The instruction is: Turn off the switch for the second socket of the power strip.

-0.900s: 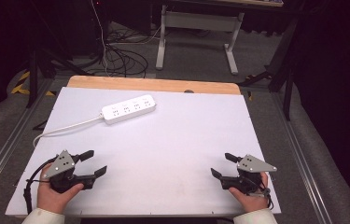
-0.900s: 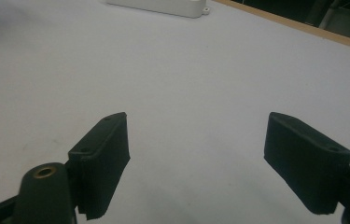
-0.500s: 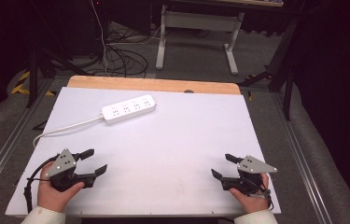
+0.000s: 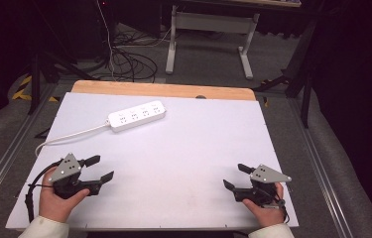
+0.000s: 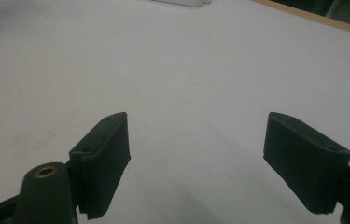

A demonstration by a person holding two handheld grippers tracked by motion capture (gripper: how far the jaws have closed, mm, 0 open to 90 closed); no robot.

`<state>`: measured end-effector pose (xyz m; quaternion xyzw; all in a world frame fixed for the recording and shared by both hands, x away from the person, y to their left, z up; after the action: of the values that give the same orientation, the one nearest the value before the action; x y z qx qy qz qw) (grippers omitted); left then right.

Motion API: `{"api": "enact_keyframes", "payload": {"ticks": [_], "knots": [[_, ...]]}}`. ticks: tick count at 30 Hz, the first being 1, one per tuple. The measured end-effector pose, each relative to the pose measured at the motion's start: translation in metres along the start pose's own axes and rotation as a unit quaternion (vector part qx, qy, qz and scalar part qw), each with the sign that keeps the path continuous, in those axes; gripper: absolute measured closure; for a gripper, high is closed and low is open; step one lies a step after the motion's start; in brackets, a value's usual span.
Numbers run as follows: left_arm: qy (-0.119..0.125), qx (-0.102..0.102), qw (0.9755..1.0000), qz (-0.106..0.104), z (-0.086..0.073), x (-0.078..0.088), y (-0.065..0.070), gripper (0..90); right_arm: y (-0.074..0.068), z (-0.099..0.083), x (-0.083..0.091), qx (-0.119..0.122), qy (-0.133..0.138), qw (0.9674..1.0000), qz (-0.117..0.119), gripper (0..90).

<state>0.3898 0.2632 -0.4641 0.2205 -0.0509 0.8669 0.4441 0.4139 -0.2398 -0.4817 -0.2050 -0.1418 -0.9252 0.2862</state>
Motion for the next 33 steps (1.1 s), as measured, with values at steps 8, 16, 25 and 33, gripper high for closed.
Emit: {"api": "enact_keyframes", "payload": {"ticks": [8, 16, 25, 33], "knots": [[-0.006, 0.010, 0.9999, -0.008, 0.016, -0.002, -0.010, 31.5, 0.004, -0.001, -0.007, -0.011, -0.009, 0.9999, -0.006, 23.5], [-0.016, 0.009, 0.9997, -0.015, 0.043, -0.005, -0.023, 37.5, 0.004, -0.006, -0.004, -0.022, -0.015, 0.9996, -0.012, 23.5], [-0.026, 0.004, 0.9994, -0.025, 0.058, -0.012, -0.034, 41.2, 0.005, -0.011, 0.002, -0.031, -0.016, 0.9993, -0.017, 23.5], [-0.030, -0.007, 0.9992, -0.028, 0.076, -0.020, -0.039, 43.3, 0.004, -0.013, 0.006, -0.032, -0.016, 0.9991, -0.020, 23.5]]}}
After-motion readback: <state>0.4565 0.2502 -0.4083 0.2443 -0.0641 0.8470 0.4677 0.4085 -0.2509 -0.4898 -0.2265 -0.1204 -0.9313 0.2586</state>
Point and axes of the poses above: each handheld gripper's, and its own axes: x roughly backward along the jaws, z roughly out of its top, y roughly to its right, the point moved 2 cm from there along -x, roughly forward along the jaws, and after that the axes turned 11 degrees about -z, right-handed, at the moved point
